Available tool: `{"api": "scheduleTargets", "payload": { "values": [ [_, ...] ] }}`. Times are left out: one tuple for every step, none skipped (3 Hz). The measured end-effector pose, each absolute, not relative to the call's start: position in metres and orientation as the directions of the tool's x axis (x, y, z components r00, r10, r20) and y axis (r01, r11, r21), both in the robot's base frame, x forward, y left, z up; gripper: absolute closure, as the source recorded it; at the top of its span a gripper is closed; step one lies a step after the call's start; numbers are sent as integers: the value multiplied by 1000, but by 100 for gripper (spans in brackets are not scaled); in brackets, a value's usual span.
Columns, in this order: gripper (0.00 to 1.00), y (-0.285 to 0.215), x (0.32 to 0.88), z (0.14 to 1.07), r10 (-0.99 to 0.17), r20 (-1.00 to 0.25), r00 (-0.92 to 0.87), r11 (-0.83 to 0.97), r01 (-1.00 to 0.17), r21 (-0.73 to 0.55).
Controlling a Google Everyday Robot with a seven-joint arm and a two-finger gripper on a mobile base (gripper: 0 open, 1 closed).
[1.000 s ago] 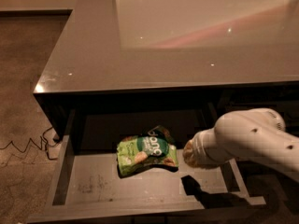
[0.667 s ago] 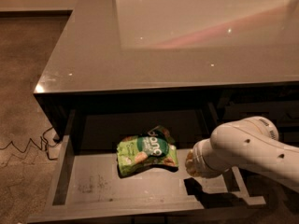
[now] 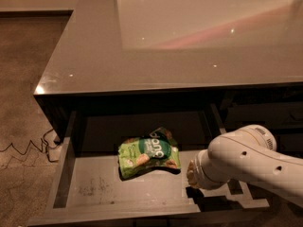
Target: Open top drawer
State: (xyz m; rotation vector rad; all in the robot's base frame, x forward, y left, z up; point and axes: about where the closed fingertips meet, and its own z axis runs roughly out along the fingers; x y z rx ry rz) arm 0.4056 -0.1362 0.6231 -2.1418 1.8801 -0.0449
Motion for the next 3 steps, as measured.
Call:
{"api": "scheduleTargets", "payload": {
  "values": [
    [100,-138,392,611,-974,-172,145,-106,-971,-215],
    [100,-141,376,605,-974,-178,140,-103,-973,-205],
    [100,-148,350,601,-974,-184,132,-95,-975,-199]
  ]
}}
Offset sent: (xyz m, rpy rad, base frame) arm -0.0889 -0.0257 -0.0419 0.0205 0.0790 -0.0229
